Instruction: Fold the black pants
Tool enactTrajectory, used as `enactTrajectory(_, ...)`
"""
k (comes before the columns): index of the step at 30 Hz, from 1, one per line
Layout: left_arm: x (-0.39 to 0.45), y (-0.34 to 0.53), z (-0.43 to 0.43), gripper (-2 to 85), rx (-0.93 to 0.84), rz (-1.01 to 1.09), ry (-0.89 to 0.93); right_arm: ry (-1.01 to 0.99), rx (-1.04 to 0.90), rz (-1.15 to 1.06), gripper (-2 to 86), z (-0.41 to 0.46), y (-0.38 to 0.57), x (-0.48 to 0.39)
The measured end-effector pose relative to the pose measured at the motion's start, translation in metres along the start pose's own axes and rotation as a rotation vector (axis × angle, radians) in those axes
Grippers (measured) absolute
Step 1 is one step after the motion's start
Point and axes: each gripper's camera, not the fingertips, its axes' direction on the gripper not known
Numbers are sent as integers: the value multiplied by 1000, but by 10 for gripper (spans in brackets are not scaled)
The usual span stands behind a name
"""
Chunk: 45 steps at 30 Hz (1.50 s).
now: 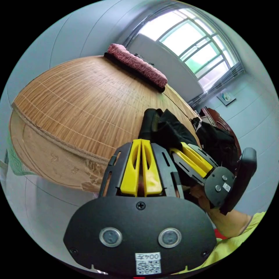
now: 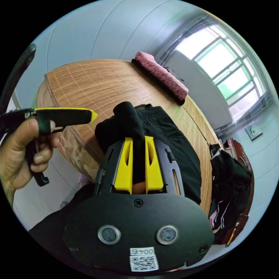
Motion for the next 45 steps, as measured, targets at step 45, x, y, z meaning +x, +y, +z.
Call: enactTrajectory(45,487,-14,283,73,-341,1021,-79,-767,148,1067,89,2,366,308)
